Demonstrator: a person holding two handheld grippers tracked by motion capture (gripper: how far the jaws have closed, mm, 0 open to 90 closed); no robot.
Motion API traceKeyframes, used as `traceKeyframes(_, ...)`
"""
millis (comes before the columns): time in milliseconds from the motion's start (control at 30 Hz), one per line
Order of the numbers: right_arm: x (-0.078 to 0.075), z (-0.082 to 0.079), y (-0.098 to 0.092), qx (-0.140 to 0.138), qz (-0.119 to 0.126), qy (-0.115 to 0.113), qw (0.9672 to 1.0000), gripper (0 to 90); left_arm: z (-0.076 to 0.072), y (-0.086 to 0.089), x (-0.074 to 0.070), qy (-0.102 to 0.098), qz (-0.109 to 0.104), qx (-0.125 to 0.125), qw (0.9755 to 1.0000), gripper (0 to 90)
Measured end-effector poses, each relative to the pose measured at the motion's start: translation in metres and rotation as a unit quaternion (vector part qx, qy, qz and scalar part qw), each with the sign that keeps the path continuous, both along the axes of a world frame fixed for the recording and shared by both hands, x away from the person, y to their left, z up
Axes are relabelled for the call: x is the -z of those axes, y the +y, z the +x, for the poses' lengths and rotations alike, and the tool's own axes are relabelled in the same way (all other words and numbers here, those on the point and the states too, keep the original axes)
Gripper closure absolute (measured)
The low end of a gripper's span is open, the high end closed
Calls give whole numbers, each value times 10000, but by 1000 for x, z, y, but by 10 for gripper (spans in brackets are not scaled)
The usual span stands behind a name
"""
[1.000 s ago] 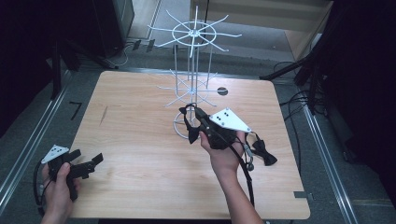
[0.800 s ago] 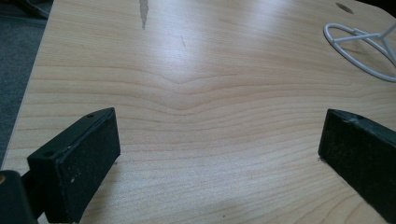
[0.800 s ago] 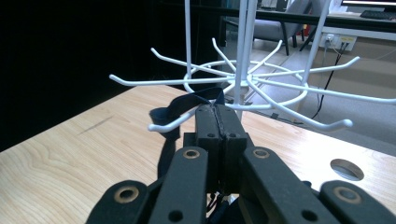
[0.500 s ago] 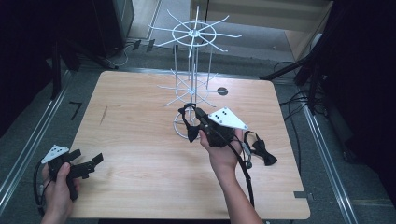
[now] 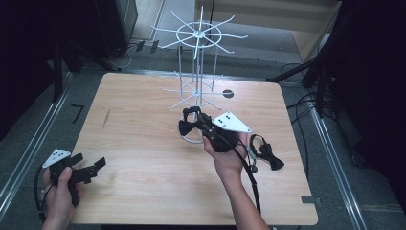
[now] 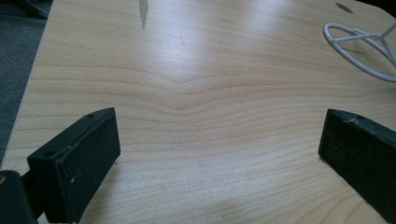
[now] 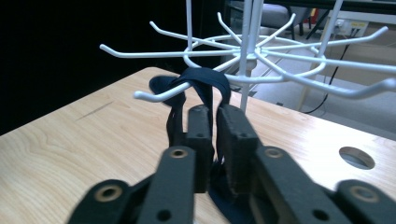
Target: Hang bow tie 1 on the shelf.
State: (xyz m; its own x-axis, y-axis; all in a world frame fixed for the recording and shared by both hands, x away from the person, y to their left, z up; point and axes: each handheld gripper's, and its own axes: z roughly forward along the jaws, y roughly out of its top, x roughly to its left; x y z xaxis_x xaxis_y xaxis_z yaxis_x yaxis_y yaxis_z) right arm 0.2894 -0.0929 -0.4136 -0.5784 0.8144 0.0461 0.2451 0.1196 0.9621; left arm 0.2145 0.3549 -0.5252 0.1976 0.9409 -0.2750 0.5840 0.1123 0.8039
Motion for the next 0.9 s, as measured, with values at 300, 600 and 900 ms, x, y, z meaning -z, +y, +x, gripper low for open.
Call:
traceKeyframes(300,2,-4,-11,-109,36,-41,9999,520,0,0,0,0,8,2,10000,0)
traceKeyframes(600,6,-10,-18,-215,-36,-41,9998,412,0,0,0,-7,-4,-3,10000,0)
traceKeyframes(900,13,-18,-39,-154,-57,-12,9999,359,-1,0,0,1,4,-5,10000,0)
